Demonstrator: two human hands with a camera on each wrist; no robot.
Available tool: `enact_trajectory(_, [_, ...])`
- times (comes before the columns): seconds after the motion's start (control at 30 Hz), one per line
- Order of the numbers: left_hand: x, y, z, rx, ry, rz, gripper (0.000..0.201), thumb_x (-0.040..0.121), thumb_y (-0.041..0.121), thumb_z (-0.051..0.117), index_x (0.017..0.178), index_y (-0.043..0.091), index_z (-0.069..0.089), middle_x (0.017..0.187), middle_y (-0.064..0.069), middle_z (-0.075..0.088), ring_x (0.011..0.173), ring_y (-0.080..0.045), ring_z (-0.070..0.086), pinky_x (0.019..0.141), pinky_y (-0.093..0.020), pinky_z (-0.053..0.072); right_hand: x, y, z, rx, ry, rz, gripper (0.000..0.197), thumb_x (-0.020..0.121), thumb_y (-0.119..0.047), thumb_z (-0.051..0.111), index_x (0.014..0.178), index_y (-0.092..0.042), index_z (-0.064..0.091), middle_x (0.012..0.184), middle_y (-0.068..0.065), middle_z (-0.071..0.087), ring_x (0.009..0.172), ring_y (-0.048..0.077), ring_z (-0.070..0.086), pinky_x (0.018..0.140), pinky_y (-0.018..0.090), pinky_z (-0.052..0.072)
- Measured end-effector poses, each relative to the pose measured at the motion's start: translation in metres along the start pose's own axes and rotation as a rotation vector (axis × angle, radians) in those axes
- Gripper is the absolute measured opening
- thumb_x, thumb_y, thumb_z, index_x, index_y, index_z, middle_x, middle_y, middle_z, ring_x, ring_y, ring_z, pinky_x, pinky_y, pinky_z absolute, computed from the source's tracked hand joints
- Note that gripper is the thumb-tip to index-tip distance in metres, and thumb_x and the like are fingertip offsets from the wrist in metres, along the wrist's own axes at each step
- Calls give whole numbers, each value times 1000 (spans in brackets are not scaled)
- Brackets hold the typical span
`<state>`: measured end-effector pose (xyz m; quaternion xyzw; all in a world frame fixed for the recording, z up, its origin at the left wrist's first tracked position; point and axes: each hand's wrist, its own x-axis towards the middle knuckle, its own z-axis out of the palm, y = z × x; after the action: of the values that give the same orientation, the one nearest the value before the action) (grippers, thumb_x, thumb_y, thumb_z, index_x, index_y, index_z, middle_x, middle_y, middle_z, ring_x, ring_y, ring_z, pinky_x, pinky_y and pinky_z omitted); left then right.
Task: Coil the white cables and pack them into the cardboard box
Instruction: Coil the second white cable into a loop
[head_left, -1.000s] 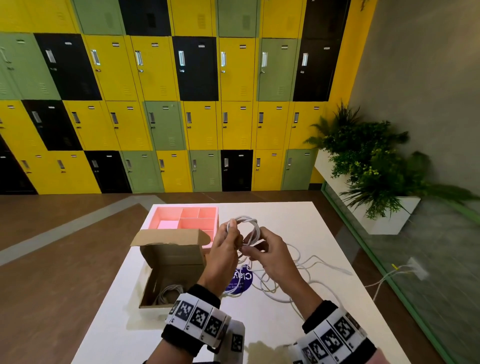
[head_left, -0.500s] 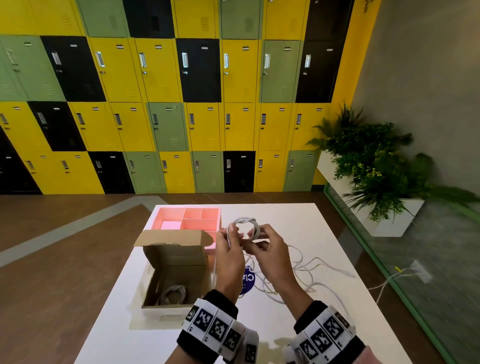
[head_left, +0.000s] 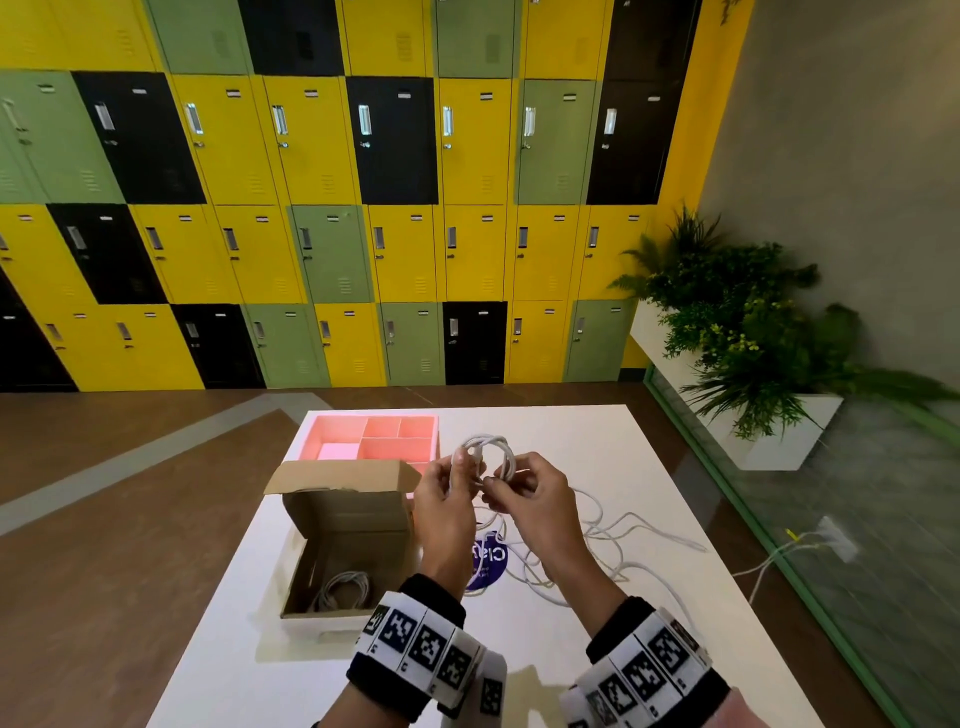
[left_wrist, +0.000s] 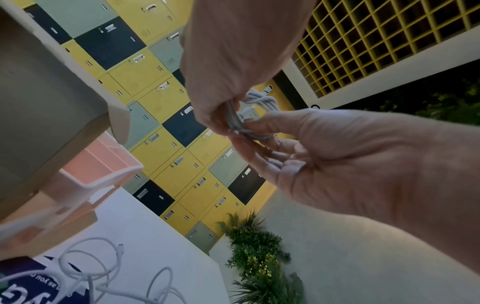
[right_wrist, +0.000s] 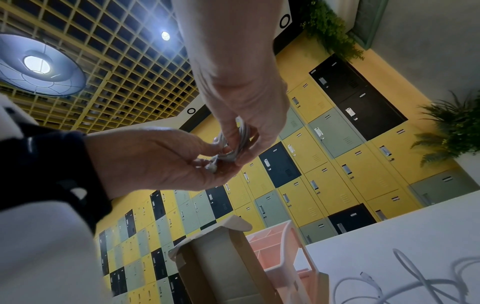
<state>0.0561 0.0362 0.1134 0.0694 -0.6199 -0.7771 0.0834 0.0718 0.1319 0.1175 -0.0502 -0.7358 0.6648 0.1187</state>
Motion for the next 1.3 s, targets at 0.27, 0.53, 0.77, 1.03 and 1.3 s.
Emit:
enact_trajectory(0.27, [6, -5, -4, 31, -19, -8, 25, 98, 28, 49, 100, 5, 60, 94, -15, 70, 93, -31, 67, 80, -42, 56, 3, 0, -1, -28, -66, 84, 13, 85, -10, 68, 94, -11, 58, 87, 11, 72, 76, 19, 73, 79, 38, 60])
enact_trajectory(0.53, [6, -7, -2, 146, -5, 50, 25, 97, 33, 48, 97, 9, 57, 89, -10, 68, 84, -23, 66, 76, -40, 55, 2, -9, -2, -52, -123, 116, 16, 89, -12, 63, 104, -15, 60, 94, 9, 70, 72, 13, 69, 60, 20, 54])
enact_trajectory(0.77, [1, -6, -4, 252, -44, 154, 20, 96, 29, 51, 91, 11, 56, 80, -2, 66, 76, -19, 65, 67, -32, 54, 6, -7, -13, -7, -123, 147, 17, 92, -14, 59, 107, -14, 67, 87, -1, 64, 69, 5, 58, 63, 22, 46])
enact_trajectory(1.03, [5, -8, -5, 263, -78, 120, 23, 95, 32, 52, 92, 10, 59, 82, -8, 68, 78, -25, 67, 72, -41, 56, 9, -9, -18, 47, -259, 192, 17, 95, -14, 55, 109, -13, 65, 79, -3, 60, 66, 8, 52, 62, 21, 44])
enact_trajectory(1.3, [12, -4, -17, -92, -346, -207, 35, 96, 34, 48, 103, 2, 59, 82, -11, 60, 79, -20, 59, 84, -38, 48, 19, -7, -24, 162, -221, 208, 23, 90, -11, 64, 109, -1, 59, 77, 3, 58, 62, 9, 56, 61, 23, 50])
